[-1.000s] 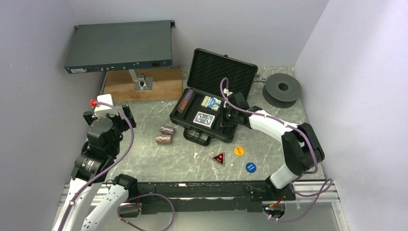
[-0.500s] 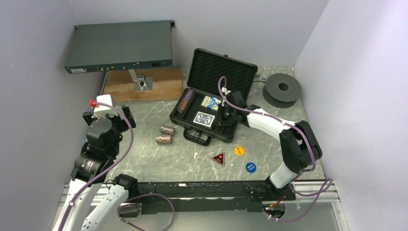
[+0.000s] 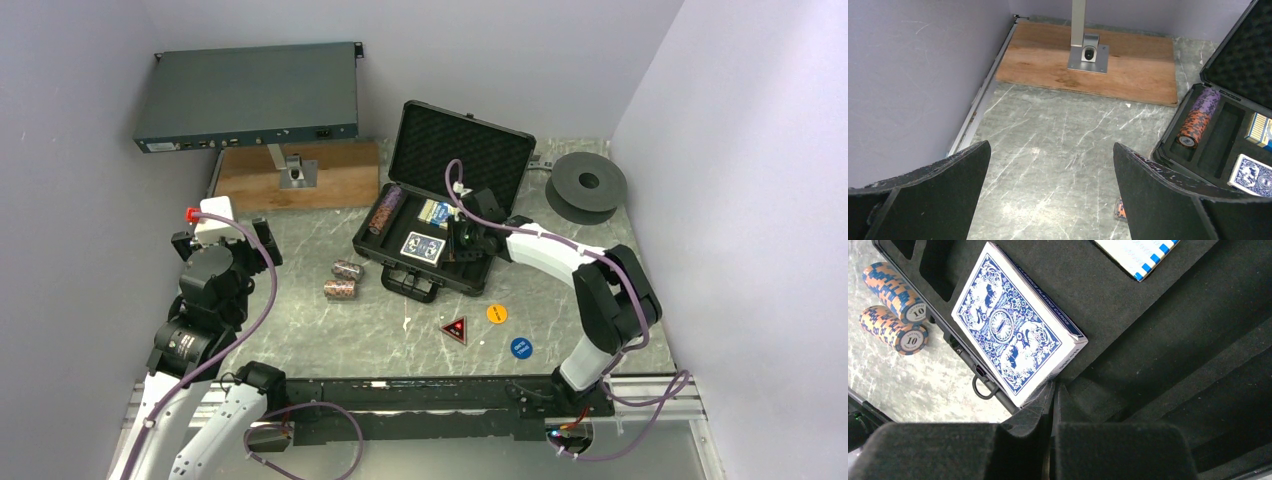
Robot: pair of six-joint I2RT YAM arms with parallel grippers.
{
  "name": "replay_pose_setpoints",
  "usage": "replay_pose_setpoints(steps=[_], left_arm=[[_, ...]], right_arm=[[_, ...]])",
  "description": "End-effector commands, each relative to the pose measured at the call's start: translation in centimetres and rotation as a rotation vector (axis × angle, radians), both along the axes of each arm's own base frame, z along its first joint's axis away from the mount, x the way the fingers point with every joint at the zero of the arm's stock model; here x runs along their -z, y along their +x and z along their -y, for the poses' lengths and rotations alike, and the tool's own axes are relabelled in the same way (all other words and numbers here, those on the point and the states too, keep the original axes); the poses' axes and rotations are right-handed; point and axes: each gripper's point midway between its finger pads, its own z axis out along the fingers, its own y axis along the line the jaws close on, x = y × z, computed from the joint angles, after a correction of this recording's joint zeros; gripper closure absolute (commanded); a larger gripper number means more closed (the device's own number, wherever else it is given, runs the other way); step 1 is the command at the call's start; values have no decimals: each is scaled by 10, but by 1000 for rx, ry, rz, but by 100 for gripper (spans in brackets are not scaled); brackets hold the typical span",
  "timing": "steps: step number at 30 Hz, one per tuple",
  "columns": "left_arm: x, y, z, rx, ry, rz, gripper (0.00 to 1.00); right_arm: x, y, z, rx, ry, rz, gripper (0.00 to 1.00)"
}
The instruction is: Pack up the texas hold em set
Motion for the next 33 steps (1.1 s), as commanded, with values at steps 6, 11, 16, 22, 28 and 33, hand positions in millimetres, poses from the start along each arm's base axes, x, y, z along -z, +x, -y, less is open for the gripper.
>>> replay_pose_setpoints(steps=[6,11,16,22,28,33], left_arm=[[-18,-2,0,0,-27,52,0],[-18,-1,0,1,-28,51,0],[-18,-2,0,3,-29,52,0],[-18,-1,0,2,-30,51,0],[-18,-1,0,1,-28,50,0],[-17,-1,0,2,-29,48,0]], right_arm=[[-16,18,-15,-3,20,60,100],[-17,19,3,38,-68,73,100],[-24,14,18,57,-118,91,76],[-50,15,19,67,-95,139,74],[-64,20,10,64,-50,155,70],[-58,27,4,65,-48,141,71]])
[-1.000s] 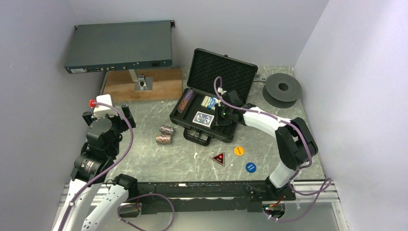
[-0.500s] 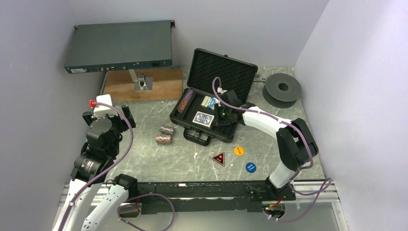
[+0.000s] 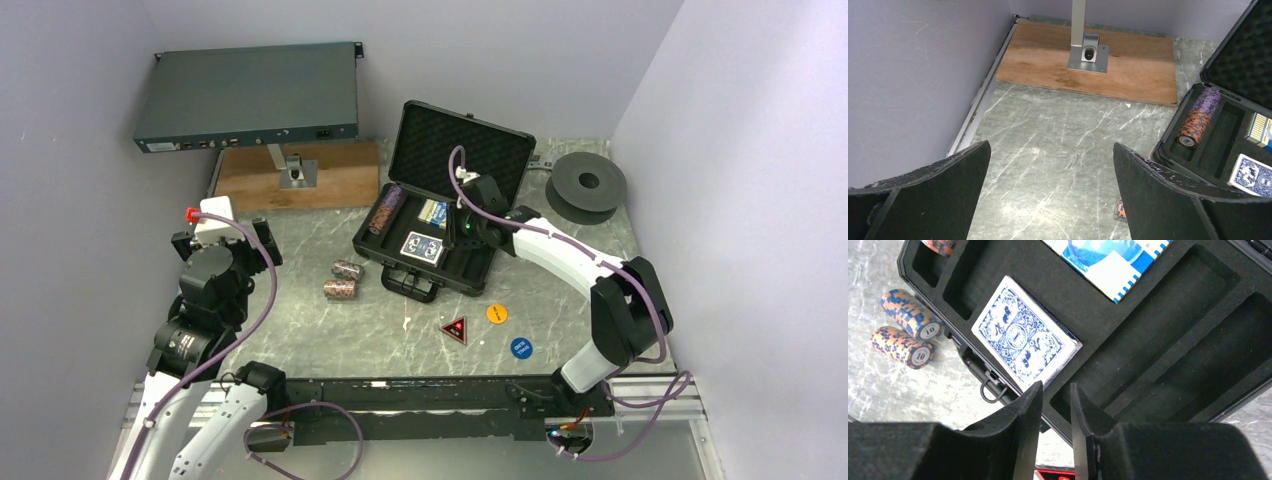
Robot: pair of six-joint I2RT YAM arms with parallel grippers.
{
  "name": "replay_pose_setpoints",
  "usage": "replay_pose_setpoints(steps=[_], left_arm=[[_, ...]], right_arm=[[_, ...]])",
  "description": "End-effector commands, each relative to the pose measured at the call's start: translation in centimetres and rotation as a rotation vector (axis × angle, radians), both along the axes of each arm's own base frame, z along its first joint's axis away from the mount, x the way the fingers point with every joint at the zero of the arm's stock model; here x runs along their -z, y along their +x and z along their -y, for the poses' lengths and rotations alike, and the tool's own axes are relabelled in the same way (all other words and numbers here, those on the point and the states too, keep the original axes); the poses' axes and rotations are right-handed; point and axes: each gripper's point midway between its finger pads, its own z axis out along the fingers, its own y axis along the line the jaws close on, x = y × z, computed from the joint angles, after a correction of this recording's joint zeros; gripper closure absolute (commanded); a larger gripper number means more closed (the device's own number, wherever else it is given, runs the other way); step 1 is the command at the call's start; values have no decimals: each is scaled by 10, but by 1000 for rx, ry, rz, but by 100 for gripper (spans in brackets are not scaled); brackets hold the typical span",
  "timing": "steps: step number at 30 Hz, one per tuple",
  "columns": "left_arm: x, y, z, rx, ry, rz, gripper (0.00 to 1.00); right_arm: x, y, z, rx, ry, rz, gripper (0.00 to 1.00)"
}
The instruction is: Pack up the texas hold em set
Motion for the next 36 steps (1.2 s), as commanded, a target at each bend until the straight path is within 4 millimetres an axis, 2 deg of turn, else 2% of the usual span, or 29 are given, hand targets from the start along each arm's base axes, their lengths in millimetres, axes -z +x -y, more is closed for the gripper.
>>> replay_pose_setpoints(steps=[1,6,22,31,36], left_arm=[[-17,-1,1,3,-29,48,0],[-18,-1,1,4,-29,49,0],[-18,-1,0,0,-27,49,0],[-17,-1,0,0,-26,49,0],[-17,-1,0,1,-26,47,0]], right_arm=[[-14,15,-9,8,33,31,72],[-6,15,-18,-5,58,5,79],[28,15,-31,-21,85,-66,88],[50,5,-27,-30,63,-101,90],[48,2,-23,-28,45,-93,91]])
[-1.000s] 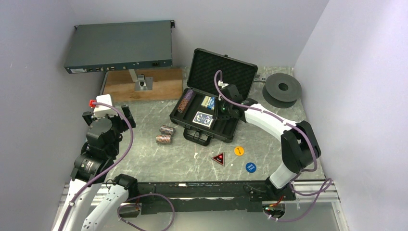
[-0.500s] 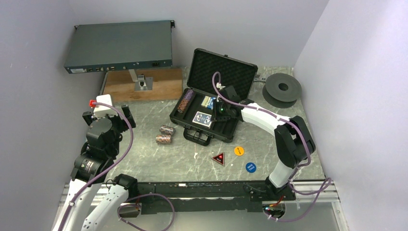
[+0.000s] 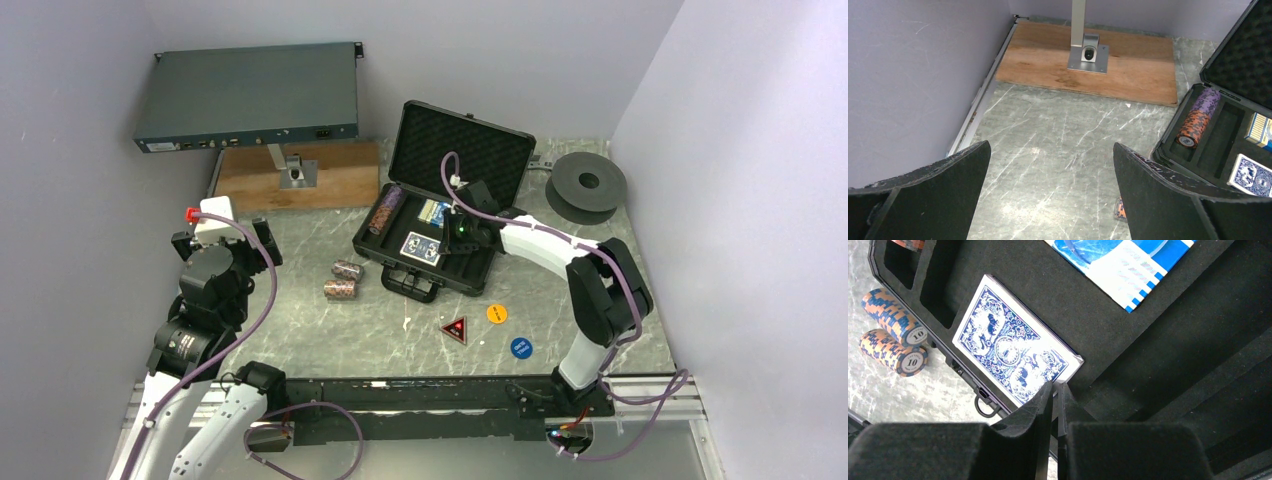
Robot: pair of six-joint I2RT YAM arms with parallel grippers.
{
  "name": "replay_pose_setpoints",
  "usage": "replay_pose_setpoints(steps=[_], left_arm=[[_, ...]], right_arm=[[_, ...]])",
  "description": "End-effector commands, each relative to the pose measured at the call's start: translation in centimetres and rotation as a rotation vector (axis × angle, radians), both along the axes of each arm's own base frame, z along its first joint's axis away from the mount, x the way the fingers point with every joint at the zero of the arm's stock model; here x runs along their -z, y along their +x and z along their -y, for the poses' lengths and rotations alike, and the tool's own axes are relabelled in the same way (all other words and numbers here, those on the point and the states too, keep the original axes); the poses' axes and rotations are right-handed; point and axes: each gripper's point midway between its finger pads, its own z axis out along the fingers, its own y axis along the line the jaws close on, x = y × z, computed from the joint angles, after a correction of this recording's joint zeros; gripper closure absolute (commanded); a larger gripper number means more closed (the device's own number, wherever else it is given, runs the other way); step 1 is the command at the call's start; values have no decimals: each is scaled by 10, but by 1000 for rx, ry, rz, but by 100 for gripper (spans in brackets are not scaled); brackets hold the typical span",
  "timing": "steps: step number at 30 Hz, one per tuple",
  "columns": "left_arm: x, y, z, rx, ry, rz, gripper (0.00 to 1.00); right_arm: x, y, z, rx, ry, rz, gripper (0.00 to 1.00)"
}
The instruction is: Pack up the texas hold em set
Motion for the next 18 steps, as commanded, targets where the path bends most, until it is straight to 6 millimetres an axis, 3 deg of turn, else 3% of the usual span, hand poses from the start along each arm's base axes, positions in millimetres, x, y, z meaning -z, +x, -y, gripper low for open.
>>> replay_pose_setpoints(steps=[1,13,18], left_arm=[[-17,-1,0,0,-26,47,0],[-17,-1,-1,-5,-25,46,0],[-16,0,-1,-4,-22,42,0]], right_arm=[[3,0,-4,-14,-4,27,91],[-61,10,-14,-40,24,159,80],[-67,15,-24,-52,31,167,78]])
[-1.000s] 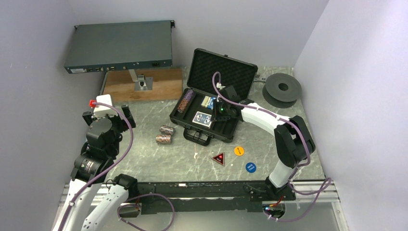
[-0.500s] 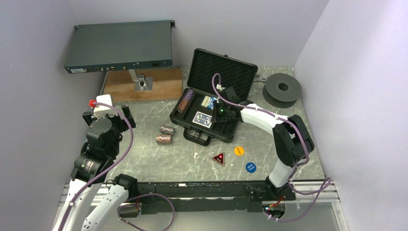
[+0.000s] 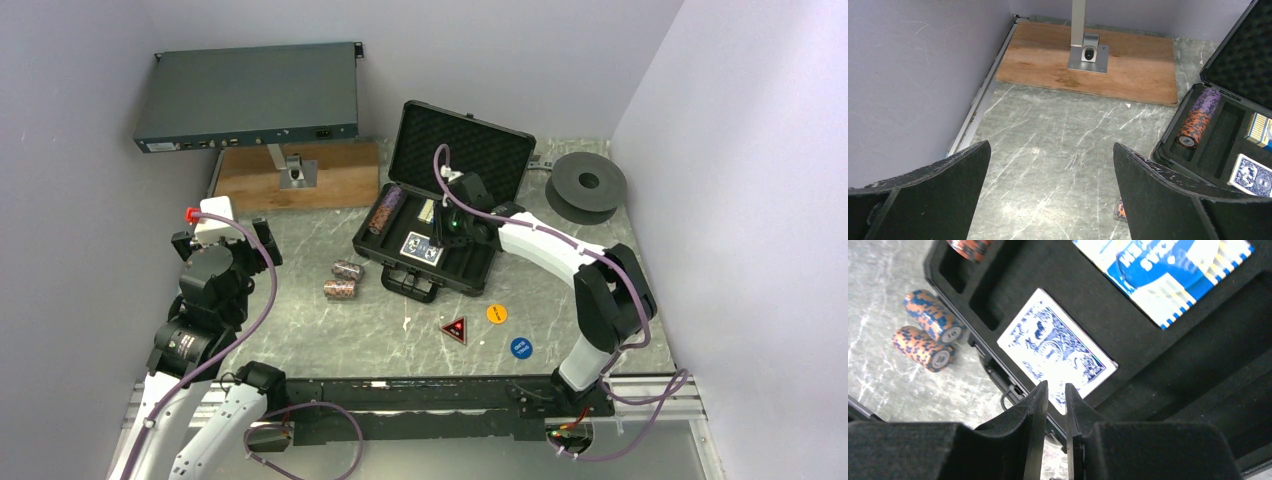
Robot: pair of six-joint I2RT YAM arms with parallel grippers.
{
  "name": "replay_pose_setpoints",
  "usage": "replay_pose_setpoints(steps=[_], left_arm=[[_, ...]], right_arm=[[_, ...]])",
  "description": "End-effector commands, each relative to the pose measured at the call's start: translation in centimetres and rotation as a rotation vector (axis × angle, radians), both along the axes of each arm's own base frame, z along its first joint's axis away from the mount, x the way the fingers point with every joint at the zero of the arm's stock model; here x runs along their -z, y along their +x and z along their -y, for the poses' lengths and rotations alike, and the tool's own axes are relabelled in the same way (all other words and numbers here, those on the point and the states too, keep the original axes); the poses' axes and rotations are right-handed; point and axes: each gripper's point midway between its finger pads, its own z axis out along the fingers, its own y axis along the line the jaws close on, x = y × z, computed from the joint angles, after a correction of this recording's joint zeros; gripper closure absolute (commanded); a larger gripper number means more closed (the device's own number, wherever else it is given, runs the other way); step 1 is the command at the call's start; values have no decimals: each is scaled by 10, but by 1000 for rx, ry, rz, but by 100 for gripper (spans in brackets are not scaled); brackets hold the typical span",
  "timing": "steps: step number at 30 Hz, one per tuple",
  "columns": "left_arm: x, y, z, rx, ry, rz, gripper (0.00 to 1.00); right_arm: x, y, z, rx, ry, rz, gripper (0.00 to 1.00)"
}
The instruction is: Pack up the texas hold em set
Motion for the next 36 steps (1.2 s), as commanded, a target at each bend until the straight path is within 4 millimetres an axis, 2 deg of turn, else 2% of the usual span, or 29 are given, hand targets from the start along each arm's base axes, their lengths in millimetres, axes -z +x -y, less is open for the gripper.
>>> replay_pose_setpoints(steps=[1,6,14,18,25,31,36], left_arm=[[-16,0,-1,-5,-22,40,0],[-16,0,-1,-4,-22,40,0],[-16,0,0,0,-21,41,0],[-16,1,1,2,-21,40,0],[-16,1,1,3,-22,39,0],[-15,1,1,5,-22,37,0],[-15,1,1,1,-20,35,0]], right_arm=[[-33,14,-12,-11,33,83,78],[-22,16,-17,-14,26,65,78],[19,15,-14,-13,-32,2,78],[28,14,-11,-10,-60,-10,78],[6,13,-17,-50,-76,40,76],[-23,5,-39,-158,-81,138,68],[-43,-7,-62,-249,-78,190,56]])
